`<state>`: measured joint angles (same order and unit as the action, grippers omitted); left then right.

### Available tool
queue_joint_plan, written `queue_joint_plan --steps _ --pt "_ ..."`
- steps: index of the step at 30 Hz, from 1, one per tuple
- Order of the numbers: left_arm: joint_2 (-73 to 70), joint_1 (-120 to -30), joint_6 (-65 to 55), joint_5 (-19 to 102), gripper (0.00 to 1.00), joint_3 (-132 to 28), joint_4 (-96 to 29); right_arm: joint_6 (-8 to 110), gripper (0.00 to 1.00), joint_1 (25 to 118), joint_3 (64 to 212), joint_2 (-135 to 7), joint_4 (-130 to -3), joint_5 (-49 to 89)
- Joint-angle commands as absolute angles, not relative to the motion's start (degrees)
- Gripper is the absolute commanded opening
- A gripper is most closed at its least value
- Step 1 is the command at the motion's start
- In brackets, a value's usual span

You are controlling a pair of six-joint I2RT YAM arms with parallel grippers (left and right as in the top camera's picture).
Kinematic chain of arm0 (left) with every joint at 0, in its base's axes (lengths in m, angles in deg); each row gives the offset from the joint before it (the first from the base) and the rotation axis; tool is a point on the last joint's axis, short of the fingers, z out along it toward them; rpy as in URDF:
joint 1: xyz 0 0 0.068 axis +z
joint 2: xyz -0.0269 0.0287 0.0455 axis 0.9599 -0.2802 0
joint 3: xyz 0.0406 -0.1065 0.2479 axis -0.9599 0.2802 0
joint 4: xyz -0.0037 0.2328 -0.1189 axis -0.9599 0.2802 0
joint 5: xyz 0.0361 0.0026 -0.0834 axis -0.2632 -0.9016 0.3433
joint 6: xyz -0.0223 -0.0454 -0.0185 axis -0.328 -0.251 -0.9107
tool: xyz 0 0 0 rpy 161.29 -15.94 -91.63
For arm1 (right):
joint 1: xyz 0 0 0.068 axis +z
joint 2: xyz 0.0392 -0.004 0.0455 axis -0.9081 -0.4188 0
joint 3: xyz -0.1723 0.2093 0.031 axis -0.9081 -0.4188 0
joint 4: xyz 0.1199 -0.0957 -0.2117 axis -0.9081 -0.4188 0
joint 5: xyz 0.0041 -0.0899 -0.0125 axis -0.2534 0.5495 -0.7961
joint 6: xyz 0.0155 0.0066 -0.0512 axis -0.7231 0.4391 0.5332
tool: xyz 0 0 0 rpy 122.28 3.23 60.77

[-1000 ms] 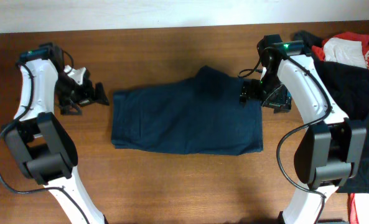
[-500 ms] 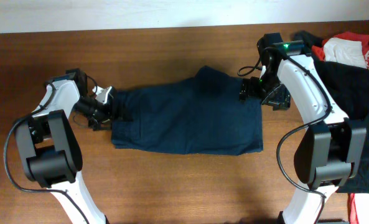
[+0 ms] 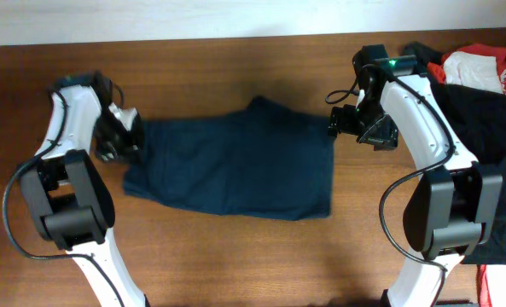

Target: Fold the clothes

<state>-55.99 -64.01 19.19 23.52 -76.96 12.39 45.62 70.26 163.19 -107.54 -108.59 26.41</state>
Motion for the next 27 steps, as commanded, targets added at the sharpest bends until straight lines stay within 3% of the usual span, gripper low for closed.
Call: queue_joint_plan --steps 1,5,10,16,21,27 --pt "-55.25 -63.84 18.42 19.22 0.01 -93.16 21.59 49.16 0.99 70.09 164.0 -107.19 -108.52 24.11" --pt "-54.26 -63.84 18.38 16.68 0.0 -107.19 28.54 49.64 0.99 70.09 164.0 -107.19 -108.48 23.66" --pt "-47.07 -65.13 15.14 18.43 0.0 -107.54 28.54 49.64 0.99 70.11 164.0 -107.19 -109.11 21.1" --pt "-46.31 -73.83 14.44 24.85 0.0 -99.54 28.19 49.6 0.99 70.11 164.0 -107.19 -109.42 20.84" --pt "-46.42 -82.35 13.59 25.34 0.01 -85.85 16.69 49.44 0.99 70.11 164.0 -107.19 -109.25 19.52" --pt "-46.7 -90.41 10.58 25.34 0.0 -81.68 4.56 49.44 0.98 70.11 164.0 -107.19 -109.66 19.52"
